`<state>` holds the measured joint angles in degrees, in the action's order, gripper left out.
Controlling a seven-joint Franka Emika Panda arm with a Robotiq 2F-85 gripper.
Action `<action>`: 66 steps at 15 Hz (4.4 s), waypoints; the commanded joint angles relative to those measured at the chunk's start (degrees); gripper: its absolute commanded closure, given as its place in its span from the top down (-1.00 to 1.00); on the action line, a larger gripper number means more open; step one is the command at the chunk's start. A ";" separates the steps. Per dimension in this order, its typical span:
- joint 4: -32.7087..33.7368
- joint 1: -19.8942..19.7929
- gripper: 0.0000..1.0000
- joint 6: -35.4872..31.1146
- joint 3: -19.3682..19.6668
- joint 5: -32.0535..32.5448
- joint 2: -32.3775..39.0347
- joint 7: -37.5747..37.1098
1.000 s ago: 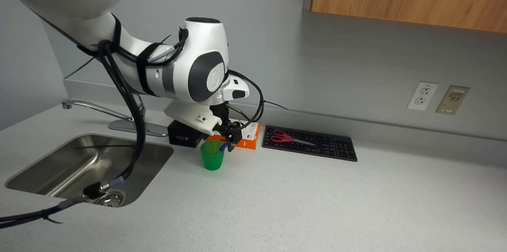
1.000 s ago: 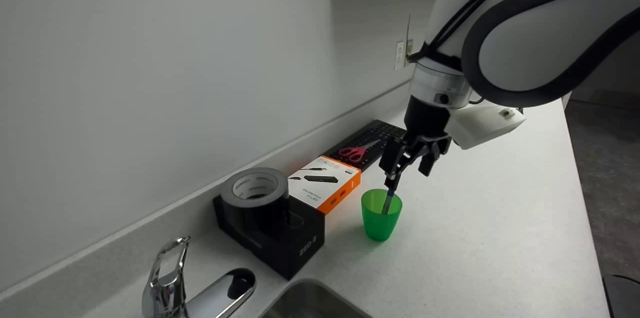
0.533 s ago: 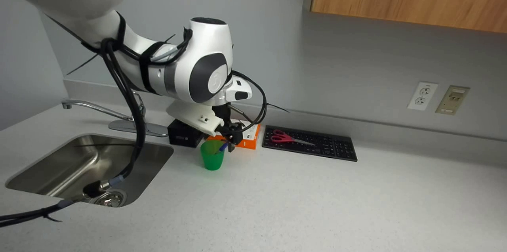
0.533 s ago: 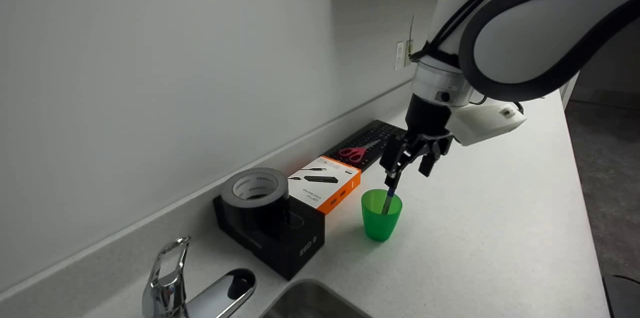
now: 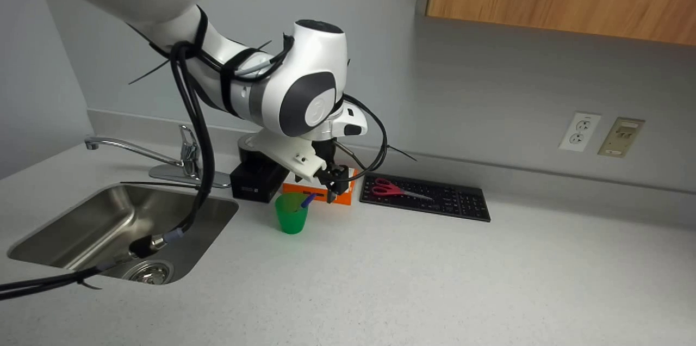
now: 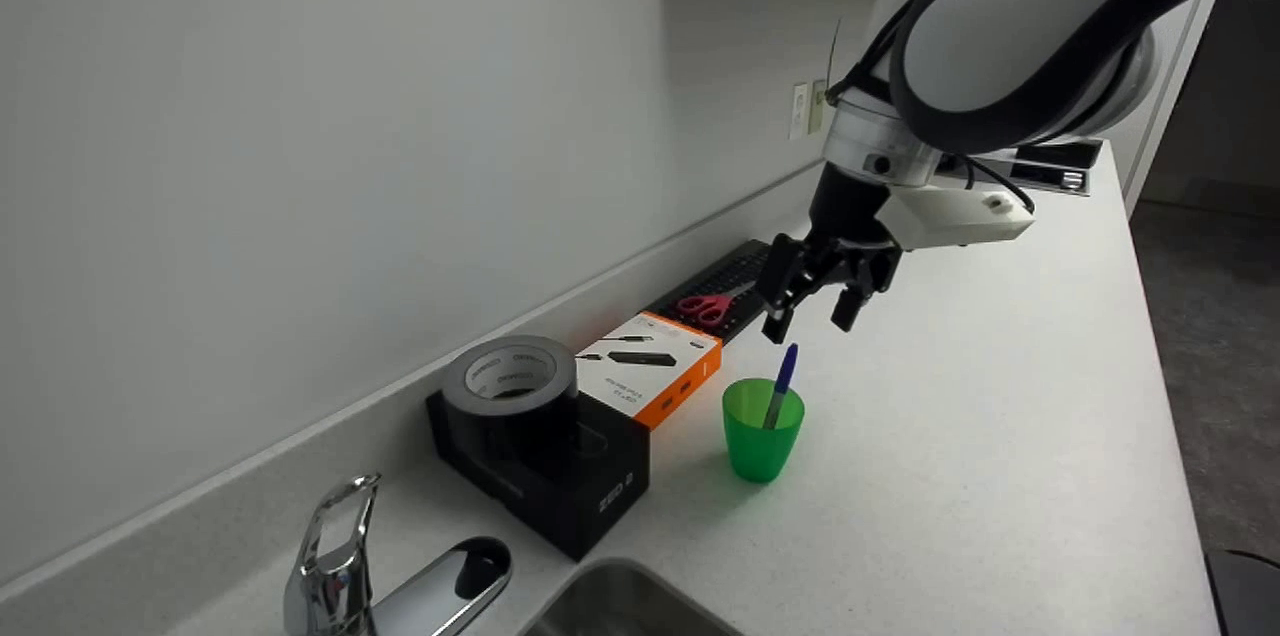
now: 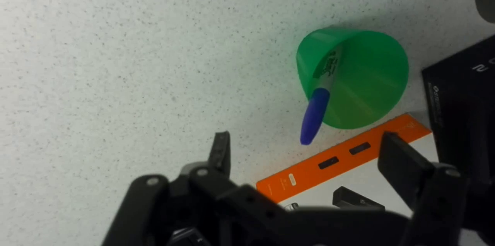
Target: Pick the marker from the cup and put it on the table
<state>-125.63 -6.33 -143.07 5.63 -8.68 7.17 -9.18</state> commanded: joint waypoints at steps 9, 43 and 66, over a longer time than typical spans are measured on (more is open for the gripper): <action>4.42 0.18 0.32 3.49 -0.58 -1.01 5.64 0.25; 13.27 0.22 -0.93 19.70 4.54 20.07 12.96 -10.06; 21.41 0.45 1.00 17.39 5.26 18.76 18.45 -10.06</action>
<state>-104.34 -6.35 -125.77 10.35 10.39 25.55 -19.49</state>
